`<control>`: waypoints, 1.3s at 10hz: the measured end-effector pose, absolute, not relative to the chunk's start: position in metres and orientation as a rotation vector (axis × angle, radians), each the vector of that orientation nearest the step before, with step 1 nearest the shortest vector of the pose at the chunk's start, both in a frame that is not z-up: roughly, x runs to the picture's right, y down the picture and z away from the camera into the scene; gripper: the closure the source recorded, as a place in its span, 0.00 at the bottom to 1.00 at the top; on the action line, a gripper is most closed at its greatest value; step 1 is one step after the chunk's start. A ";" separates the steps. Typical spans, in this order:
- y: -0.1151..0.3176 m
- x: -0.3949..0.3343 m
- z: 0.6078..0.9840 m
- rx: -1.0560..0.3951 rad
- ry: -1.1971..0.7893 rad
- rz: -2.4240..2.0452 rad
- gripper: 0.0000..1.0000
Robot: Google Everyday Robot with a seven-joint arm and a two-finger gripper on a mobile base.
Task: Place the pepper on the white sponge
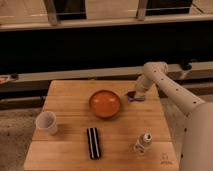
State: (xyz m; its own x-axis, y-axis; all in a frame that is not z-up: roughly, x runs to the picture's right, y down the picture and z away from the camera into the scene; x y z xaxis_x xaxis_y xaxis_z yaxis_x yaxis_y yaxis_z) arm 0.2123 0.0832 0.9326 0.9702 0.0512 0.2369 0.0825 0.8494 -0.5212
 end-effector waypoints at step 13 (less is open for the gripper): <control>0.080 0.209 0.929 -0.549 -0.259 -0.033 0.20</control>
State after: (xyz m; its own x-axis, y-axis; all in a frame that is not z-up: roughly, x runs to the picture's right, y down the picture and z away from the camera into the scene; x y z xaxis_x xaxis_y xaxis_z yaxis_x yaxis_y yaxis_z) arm 0.2087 0.0803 0.9286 0.9670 0.0380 0.2518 0.0997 0.8534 -0.5116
